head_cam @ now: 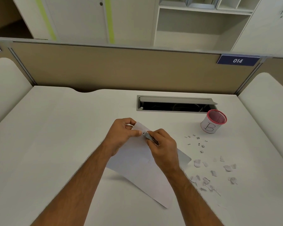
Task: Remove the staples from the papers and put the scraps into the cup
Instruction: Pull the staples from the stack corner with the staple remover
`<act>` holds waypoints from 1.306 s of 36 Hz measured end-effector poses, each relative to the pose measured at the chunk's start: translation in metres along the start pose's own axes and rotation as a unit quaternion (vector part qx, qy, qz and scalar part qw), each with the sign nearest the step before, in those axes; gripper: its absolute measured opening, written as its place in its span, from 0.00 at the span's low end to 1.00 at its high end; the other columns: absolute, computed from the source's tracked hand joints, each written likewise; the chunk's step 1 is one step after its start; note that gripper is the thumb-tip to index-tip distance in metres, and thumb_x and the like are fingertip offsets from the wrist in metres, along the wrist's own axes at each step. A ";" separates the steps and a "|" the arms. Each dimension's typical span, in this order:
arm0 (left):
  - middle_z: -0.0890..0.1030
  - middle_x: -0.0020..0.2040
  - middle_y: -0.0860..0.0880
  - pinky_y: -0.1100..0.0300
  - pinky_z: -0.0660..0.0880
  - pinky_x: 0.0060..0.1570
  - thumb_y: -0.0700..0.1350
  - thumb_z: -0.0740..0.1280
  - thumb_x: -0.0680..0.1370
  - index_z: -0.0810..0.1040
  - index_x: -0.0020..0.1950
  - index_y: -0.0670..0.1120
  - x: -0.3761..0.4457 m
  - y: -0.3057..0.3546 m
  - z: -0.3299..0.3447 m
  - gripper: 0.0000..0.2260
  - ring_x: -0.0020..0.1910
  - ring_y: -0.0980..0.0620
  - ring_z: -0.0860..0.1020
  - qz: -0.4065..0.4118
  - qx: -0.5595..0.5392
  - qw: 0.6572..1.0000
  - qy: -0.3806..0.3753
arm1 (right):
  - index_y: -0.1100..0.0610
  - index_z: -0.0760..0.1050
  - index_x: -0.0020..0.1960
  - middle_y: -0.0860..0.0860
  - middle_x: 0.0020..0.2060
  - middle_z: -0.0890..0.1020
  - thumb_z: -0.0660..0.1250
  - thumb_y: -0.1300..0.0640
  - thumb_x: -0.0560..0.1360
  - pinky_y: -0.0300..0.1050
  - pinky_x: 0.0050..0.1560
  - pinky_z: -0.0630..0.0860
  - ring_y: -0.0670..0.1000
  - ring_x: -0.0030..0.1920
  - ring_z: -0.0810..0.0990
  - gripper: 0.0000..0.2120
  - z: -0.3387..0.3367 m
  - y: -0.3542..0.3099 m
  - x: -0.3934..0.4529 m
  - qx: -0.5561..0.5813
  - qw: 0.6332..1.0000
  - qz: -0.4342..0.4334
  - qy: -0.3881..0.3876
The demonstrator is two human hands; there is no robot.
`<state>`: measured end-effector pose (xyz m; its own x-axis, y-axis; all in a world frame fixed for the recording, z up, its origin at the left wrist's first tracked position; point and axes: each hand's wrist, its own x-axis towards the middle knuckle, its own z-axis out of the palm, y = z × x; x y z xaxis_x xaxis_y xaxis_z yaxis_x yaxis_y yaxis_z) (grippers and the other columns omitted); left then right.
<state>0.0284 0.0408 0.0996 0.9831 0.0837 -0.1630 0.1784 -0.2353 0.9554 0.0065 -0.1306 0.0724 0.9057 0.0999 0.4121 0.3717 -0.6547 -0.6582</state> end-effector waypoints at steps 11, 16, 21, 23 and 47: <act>0.86 0.43 0.48 0.60 0.77 0.47 0.41 0.77 0.71 0.86 0.43 0.45 0.003 0.000 -0.001 0.03 0.47 0.49 0.83 -0.025 -0.025 0.999 0.027 | 0.61 0.84 0.54 0.53 0.45 0.84 0.74 0.62 0.74 0.42 0.46 0.80 0.51 0.45 0.80 0.08 -0.001 -0.002 -0.003 -0.023 0.991 -0.125 0.044; 0.84 0.37 0.47 0.58 0.75 0.41 0.40 0.77 0.69 0.85 0.37 0.41 0.001 0.002 0.000 0.04 0.40 0.49 0.80 -0.051 -0.024 0.998 0.038 | 0.62 0.84 0.53 0.54 0.45 0.85 0.73 0.61 0.76 0.45 0.46 0.79 0.52 0.45 0.81 0.07 0.002 0.000 -0.006 -0.072 0.974 -0.200 0.083; 0.83 0.33 0.50 0.57 0.75 0.38 0.40 0.77 0.67 0.84 0.35 0.41 0.001 0.005 0.002 0.05 0.37 0.49 0.79 -0.080 -0.019 0.996 0.044 | 0.62 0.85 0.51 0.53 0.46 0.85 0.72 0.62 0.76 0.48 0.45 0.79 0.54 0.45 0.82 0.05 0.001 0.004 -0.007 -0.090 0.963 -0.230 0.109; 0.84 0.35 0.47 0.57 0.76 0.38 0.40 0.77 0.67 0.84 0.36 0.39 0.001 0.007 0.003 0.05 0.37 0.49 0.79 -0.089 -0.017 0.995 0.045 | 0.62 0.85 0.50 0.53 0.46 0.85 0.72 0.63 0.76 0.48 0.45 0.78 0.54 0.45 0.82 0.05 0.000 0.004 -0.008 -0.095 0.958 -0.243 0.120; 0.86 0.40 0.48 0.54 0.80 0.42 0.43 0.73 0.76 0.85 0.44 0.47 -0.010 0.011 -0.011 0.02 0.39 0.49 0.83 -0.027 0.039 0.999 0.012 | 0.49 0.74 0.54 0.49 0.43 0.80 0.67 0.54 0.79 0.40 0.40 0.79 0.50 0.42 0.80 0.05 -0.014 0.001 0.015 0.157 0.966 0.180 -0.097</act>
<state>0.0197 0.0481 0.1143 0.9708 0.1215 -0.2068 0.2347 -0.3039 0.9233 0.0177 -0.1404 0.0870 0.9977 0.0655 0.0149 0.0408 -0.4159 -0.9085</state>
